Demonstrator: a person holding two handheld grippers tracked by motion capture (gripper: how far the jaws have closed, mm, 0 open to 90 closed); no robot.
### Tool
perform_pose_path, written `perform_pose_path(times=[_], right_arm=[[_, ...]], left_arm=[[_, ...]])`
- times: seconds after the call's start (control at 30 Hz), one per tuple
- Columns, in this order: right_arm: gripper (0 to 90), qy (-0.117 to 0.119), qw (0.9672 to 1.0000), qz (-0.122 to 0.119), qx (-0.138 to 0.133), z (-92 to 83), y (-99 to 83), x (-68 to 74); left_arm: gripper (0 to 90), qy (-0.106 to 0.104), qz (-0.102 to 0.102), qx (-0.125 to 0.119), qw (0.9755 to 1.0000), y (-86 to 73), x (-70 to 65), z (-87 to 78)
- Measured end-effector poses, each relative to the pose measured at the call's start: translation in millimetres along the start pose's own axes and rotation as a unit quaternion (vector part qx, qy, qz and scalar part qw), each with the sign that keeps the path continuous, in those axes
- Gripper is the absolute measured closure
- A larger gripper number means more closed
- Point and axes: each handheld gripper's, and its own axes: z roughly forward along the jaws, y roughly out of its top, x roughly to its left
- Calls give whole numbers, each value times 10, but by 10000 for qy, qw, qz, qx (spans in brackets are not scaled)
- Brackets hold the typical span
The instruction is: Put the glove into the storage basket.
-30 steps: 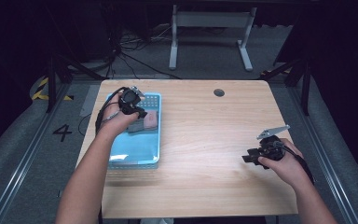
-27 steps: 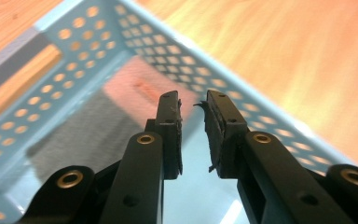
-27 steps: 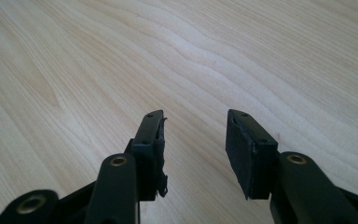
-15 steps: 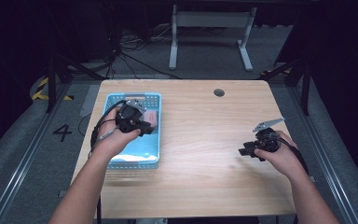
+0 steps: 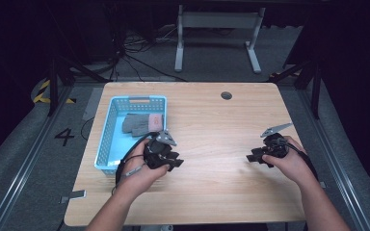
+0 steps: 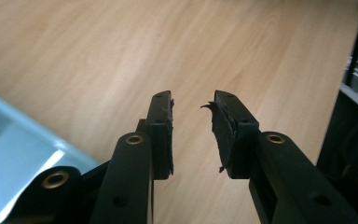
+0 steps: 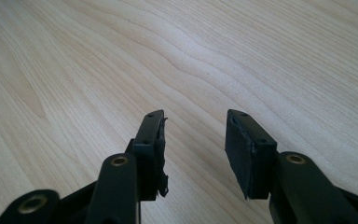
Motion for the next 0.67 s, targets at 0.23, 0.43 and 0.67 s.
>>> perform_pose_path(times=[0.23,0.43,0.67], right_arm=[[587,-14,10000,85,30,2,-43,-52],[572,5,9999,126,46,18,-76,-65],[505,-177,9996,168,-172,52,-110,-111]], left_arm=[[664,-342,258,93,9990,-169,-270,468],[609,-546,274,331,9976,-265,-371,783],[434,-314,295,297,9986,-302,-363,818]])
